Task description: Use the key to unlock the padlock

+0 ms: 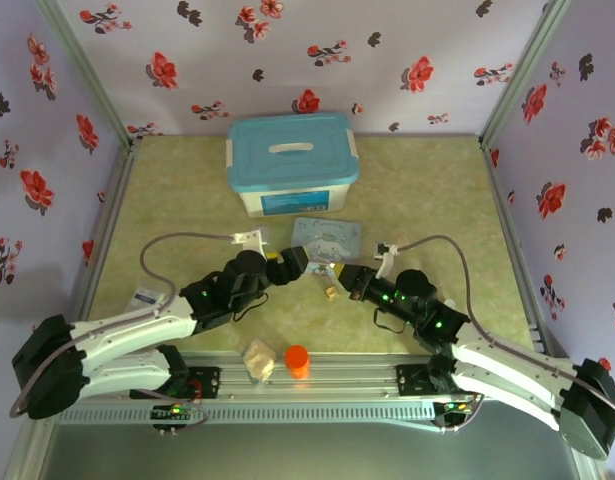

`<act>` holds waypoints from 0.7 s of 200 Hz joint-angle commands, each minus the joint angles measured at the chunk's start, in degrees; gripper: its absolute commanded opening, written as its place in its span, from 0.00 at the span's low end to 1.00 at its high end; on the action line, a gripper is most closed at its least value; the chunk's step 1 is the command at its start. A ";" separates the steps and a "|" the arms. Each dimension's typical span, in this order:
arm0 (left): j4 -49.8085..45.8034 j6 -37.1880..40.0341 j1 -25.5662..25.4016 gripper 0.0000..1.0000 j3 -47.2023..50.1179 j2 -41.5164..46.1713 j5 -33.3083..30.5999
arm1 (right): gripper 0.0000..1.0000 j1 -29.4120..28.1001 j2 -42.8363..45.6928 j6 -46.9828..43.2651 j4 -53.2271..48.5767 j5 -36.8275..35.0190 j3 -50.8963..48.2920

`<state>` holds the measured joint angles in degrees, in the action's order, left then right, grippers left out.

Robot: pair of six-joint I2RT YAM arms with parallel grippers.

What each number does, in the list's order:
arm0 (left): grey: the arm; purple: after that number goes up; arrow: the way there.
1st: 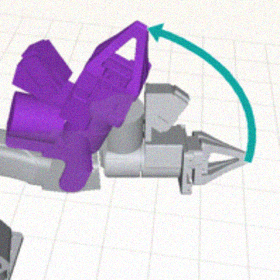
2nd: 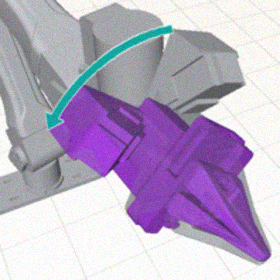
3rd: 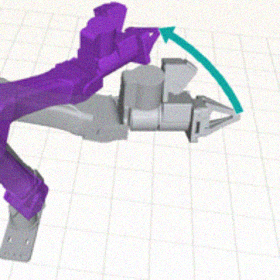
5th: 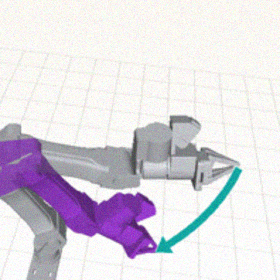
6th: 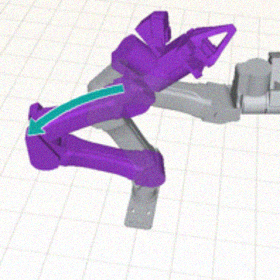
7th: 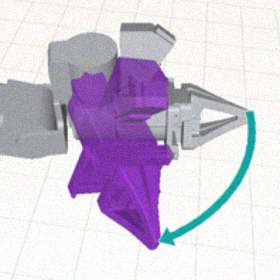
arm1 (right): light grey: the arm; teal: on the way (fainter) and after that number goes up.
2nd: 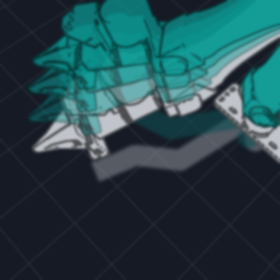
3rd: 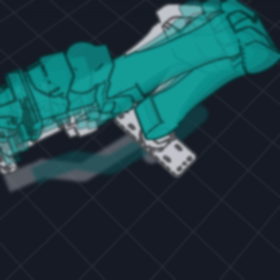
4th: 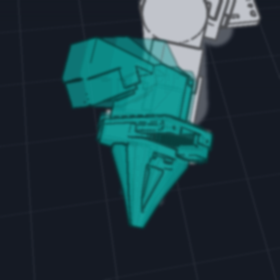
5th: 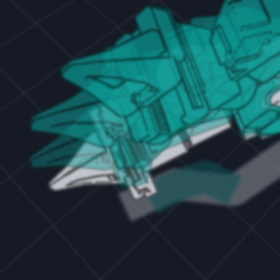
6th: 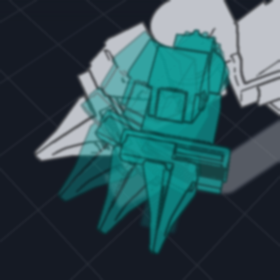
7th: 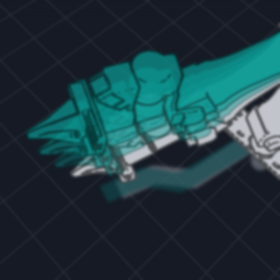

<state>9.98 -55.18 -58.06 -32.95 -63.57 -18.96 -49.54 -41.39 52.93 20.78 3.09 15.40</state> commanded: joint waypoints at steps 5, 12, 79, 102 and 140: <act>5.75 -1.39 1.01 0.78 2.73 -4.30 2.96 | 0.00 1.57 3.42 -0.91 -10.19 -3.94 -1.59; 5.98 -0.94 1.02 0.75 2.14 -6.40 4.51 | 0.00 2.03 4.00 -0.72 -13.43 -5.40 -1.44; -10.03 6.72 -3.21 0.77 -15.89 -27.48 7.71 | 0.00 2.45 5.31 -3.11 -28.87 -14.09 -0.17; -12.66 6.34 -4.13 0.76 -19.63 -32.19 7.18 | 0.00 2.46 6.02 -2.41 -29.00 -14.12 -1.24; -8.97 1.39 -5.84 0.69 -18.15 -35.22 5.21 | 0.00 2.44 8.15 -0.78 -28.41 -13.73 -3.00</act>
<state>1.15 -51.07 -62.74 -51.59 -97.49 -11.79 -47.48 -34.83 51.07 -7.01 -9.08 13.98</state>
